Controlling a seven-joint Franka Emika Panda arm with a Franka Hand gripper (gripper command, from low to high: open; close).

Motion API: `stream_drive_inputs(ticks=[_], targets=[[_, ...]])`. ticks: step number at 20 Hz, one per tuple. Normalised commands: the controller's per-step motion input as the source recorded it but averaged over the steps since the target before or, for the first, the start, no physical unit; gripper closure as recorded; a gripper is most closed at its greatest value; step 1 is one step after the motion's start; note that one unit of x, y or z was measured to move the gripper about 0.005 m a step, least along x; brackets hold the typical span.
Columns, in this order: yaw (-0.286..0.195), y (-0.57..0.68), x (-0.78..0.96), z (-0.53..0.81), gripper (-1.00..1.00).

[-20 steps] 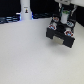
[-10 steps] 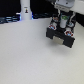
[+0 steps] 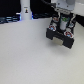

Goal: Open the kcup holder, insert the kcup into the holder, and close the kcup holder

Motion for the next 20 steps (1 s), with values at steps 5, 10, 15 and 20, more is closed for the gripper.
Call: stream_drive_inputs(ticks=[5, 10, 15, 20], targets=[[0.052, -0.1, -0.3, 0.07, 1.0], [0.032, -0.23, -0.15, -0.24, 1.0], [0.011, -0.15, -0.06, -0.36, 1.0], [0.003, 0.14, 0.01, -0.33, 1.0]])
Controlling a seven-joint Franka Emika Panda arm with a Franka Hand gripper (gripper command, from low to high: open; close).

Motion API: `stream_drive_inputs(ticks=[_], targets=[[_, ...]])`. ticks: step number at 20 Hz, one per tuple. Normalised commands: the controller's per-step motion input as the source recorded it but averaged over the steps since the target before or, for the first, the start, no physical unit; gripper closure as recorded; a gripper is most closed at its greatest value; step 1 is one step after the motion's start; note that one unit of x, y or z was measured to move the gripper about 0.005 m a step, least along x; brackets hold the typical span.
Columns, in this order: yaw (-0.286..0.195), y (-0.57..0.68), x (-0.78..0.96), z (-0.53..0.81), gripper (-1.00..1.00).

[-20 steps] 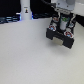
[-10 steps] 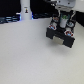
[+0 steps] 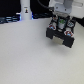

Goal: Open the kcup holder, insert the kcup into the holder, and close the kcup holder

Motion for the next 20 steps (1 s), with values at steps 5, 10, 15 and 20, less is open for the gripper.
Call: stream_drive_inputs(ticks=[5, 10, 15, 20], targets=[[0.009, 0.28, 0.07, 0.01, -1.0], [0.013, 0.08, 0.19, 0.29, -1.0], [0.001, -0.08, 0.4, 0.44, -1.0], [-0.01, -0.26, 0.73, 0.51, -1.0]])
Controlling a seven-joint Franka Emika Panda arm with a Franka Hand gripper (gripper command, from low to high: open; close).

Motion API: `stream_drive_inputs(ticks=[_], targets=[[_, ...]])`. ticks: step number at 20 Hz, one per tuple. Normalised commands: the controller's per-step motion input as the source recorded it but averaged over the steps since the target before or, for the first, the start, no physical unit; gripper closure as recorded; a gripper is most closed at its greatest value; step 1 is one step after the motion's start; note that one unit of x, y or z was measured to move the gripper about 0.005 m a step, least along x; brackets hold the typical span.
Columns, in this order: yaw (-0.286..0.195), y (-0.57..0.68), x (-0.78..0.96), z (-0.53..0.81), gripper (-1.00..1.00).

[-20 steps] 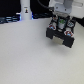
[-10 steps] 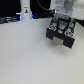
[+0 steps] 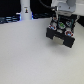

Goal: Open the kcup holder, insert the kcup into the holder, and close the kcup holder

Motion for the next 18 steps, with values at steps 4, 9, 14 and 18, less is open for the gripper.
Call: stream_drive_inputs(ticks=[4, 9, 14, 18], targets=[[-0.04, -0.36, 0.92, 0.38, -1.0], [-0.044, -0.38, 0.96, 0.27, -1.0], [-0.03, -0.3, 0.9, 0.1, -1.0], [0.102, -0.26, 0.26, -0.13, -1.0]])
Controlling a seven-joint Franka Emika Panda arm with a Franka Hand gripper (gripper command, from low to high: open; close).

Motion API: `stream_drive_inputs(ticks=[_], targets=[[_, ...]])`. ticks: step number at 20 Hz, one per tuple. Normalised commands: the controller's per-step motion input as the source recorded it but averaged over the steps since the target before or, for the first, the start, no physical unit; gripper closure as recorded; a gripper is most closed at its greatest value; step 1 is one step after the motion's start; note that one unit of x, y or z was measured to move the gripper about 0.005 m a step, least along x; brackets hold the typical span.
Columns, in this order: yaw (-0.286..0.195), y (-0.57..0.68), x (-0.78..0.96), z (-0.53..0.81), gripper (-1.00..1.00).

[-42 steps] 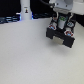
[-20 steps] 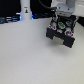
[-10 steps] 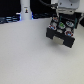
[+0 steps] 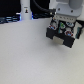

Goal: Open the kcup holder, insert the kcup into the holder, and close the kcup holder

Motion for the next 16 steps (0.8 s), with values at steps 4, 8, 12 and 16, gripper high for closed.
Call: stream_drive_inputs(ticks=[4, 8, 12, 16], targets=[[0.259, -0.22, -0.06, -0.34, -1.0], [0.293, -0.04, -0.3, -0.44, -1.0], [0.275, 0.0, -0.41, -0.33, -1.0], [0.226, 0.18, -0.51, -0.05, -1.0]])
